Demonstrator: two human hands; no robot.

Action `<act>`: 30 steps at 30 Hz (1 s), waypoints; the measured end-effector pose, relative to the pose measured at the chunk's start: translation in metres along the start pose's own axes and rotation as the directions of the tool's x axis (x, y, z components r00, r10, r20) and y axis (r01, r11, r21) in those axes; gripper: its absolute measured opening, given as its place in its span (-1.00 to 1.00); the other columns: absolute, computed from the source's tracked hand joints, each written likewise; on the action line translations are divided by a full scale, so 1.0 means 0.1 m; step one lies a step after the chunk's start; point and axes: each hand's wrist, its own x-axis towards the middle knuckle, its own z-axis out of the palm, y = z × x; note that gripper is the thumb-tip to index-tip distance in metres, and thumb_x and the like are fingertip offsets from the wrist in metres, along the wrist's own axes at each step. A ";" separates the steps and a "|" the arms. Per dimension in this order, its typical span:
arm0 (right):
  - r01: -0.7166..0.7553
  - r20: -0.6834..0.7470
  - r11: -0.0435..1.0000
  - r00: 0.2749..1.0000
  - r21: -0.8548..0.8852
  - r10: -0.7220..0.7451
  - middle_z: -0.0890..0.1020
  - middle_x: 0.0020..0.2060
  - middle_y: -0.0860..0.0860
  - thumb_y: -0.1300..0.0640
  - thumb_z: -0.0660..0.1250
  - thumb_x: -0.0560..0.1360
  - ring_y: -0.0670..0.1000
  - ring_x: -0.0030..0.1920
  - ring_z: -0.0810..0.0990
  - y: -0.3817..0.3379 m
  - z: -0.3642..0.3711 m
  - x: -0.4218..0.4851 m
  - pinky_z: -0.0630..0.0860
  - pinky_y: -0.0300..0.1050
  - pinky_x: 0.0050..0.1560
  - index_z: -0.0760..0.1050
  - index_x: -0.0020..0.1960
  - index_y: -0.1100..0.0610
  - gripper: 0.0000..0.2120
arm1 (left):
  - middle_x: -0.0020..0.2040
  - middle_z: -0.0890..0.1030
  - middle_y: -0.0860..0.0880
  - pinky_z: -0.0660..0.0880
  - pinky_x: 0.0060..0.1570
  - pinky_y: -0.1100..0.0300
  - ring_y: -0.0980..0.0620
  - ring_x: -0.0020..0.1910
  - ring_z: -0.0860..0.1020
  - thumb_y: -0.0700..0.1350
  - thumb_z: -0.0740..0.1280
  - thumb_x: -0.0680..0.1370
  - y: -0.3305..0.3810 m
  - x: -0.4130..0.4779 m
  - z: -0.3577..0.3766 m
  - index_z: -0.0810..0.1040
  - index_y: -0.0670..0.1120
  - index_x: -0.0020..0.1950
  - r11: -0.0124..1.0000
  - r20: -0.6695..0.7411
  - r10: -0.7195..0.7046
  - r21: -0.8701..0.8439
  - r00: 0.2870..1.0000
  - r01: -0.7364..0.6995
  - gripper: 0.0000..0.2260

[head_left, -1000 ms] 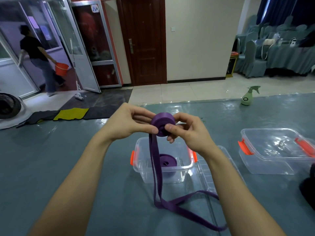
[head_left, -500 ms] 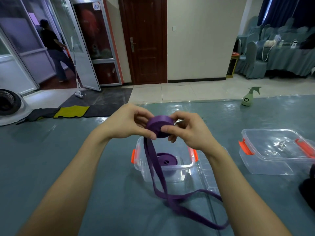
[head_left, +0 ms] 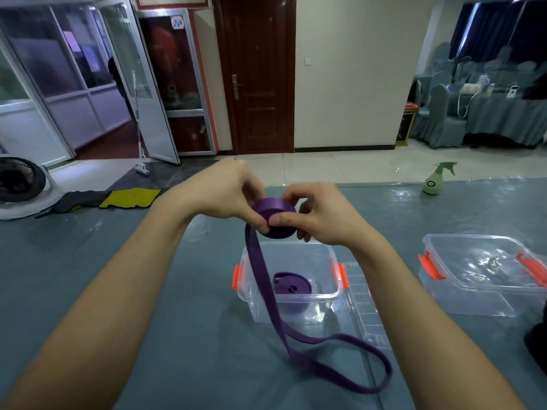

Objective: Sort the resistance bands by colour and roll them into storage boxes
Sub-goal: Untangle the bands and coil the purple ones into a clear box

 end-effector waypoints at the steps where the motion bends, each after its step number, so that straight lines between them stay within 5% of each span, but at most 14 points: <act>1: -0.001 -0.028 0.993 1.000 0.115 0.004 0.72 -0.28 0.07 0.02 0.65 0.48 0.08 -0.41 0.70 0.04 0.01 -0.01 0.67 0.09 -0.36 0.68 -0.01 0.09 -0.78 | -0.19 0.78 0.10 0.72 0.01 -0.08 0.08 -0.17 0.76 0.11 0.76 0.28 -0.05 -0.03 0.01 0.81 0.11 -0.07 0.994 -0.015 -0.005 -0.112 1.000 0.003 -0.70; 4: 0.022 -0.112 0.922 0.993 0.387 0.024 0.71 -0.16 0.16 0.12 0.59 0.54 0.14 -0.40 0.68 0.14 0.05 -0.07 0.64 0.04 -0.33 0.68 0.00 0.09 -0.89 | -0.06 0.82 -0.04 0.73 0.17 -0.04 -0.06 -0.02 0.81 -0.05 0.76 0.32 -0.19 -0.11 0.15 0.82 0.00 0.07 0.906 -0.096 -0.020 -0.422 0.995 -0.023 -0.65; 6: 0.019 -0.084 0.910 0.996 0.415 0.018 0.73 -0.10 0.12 0.12 0.58 0.56 0.15 -0.36 0.72 0.18 0.06 -0.10 0.66 0.07 -0.28 0.67 0.06 0.08 -0.87 | -0.08 0.82 -0.07 0.73 0.17 -0.05 -0.07 -0.04 0.81 -0.15 0.75 0.34 -0.21 -0.13 0.22 0.83 -0.03 0.04 0.885 -0.127 -0.050 -0.465 0.991 -0.014 -0.69; 9: -0.036 0.080 0.993 0.996 0.112 0.027 0.74 0.01 -0.06 -0.09 0.66 0.46 0.07 -0.35 0.76 0.14 0.04 -0.07 0.65 -0.03 -0.34 0.64 0.22 -0.04 -0.60 | -0.17 0.81 0.04 0.74 0.10 -0.08 0.04 -0.13 0.80 -0.13 0.76 0.34 -0.15 -0.07 0.19 0.83 -0.01 -0.01 0.970 -0.030 -0.038 -0.240 0.999 0.030 -0.73; 12: 0.025 0.087 0.984 0.996 -0.178 -0.010 0.73 -0.09 -0.12 -0.14 0.64 0.46 -0.04 -0.40 0.73 0.03 0.03 0.03 0.67 -0.03 -0.32 0.69 0.11 -0.06 -0.70 | -0.23 0.77 0.16 0.74 -0.02 -0.05 0.16 -0.21 0.75 -0.02 0.75 0.34 -0.02 0.01 0.10 0.82 0.06 -0.04 0.999 0.016 -0.012 0.037 1.000 0.012 -0.75; 15: 0.043 -0.036 0.998 0.999 0.050 -0.041 0.74 -0.19 0.00 0.00 0.61 0.52 0.05 -0.39 0.73 0.06 -0.01 0.03 0.70 0.05 -0.32 0.69 0.09 0.09 -0.76 | -0.13 0.81 0.09 0.75 0.05 0.03 0.12 -0.11 0.79 -0.04 0.75 0.36 -0.06 -0.02 0.02 0.81 0.03 0.05 0.985 -0.065 -0.008 -0.172 0.998 -0.004 -0.69; 19: 0.021 -0.106 0.917 0.994 0.397 0.023 0.74 -0.06 0.17 0.13 0.54 0.59 0.22 -0.34 0.73 0.19 -0.03 -0.05 0.68 0.15 -0.24 0.63 0.13 0.21 -0.80 | -0.01 0.82 -0.06 0.72 0.19 -0.07 -0.07 0.02 0.81 -0.08 0.74 0.32 -0.16 -0.08 0.09 0.78 -0.09 0.16 0.884 -0.153 -0.052 -0.467 0.987 -0.026 -0.57; 23: -0.046 0.083 0.977 0.996 0.210 0.029 0.75 0.03 0.02 -0.01 0.62 0.51 0.16 -0.30 0.78 0.23 -0.05 -0.06 0.71 0.09 -0.29 0.61 0.23 0.06 -0.64 | -0.11 0.82 -0.02 0.75 0.09 -0.07 -0.01 -0.09 0.81 -0.17 0.75 0.35 -0.08 0.00 0.09 0.80 -0.08 0.08 0.952 -0.038 -0.026 -0.307 0.999 0.013 -0.67; 26: -0.021 0.097 0.999 0.995 -0.048 0.026 0.76 -0.15 -0.03 -0.08 0.66 0.46 0.02 -0.37 0.76 0.18 -0.07 -0.01 0.69 0.03 -0.35 0.69 0.09 -0.02 -0.72 | -0.17 0.80 0.09 0.76 0.02 -0.01 0.13 -0.17 0.78 -0.11 0.75 0.35 0.04 0.07 0.06 0.80 -0.01 0.04 0.995 0.017 0.033 -0.092 0.999 -0.032 -0.69; 30: 0.009 -0.029 0.970 1.000 0.245 -0.002 0.77 -0.18 0.08 0.08 0.64 0.50 0.16 -0.38 0.74 0.22 -0.13 -0.04 0.69 0.02 -0.32 0.74 0.10 0.12 -0.77 | -0.05 0.82 0.00 0.74 0.12 0.00 0.01 -0.03 0.81 -0.09 0.75 0.36 -0.04 0.03 0.09 0.78 -0.03 0.15 0.941 -0.061 -0.001 -0.338 0.998 -0.019 -0.61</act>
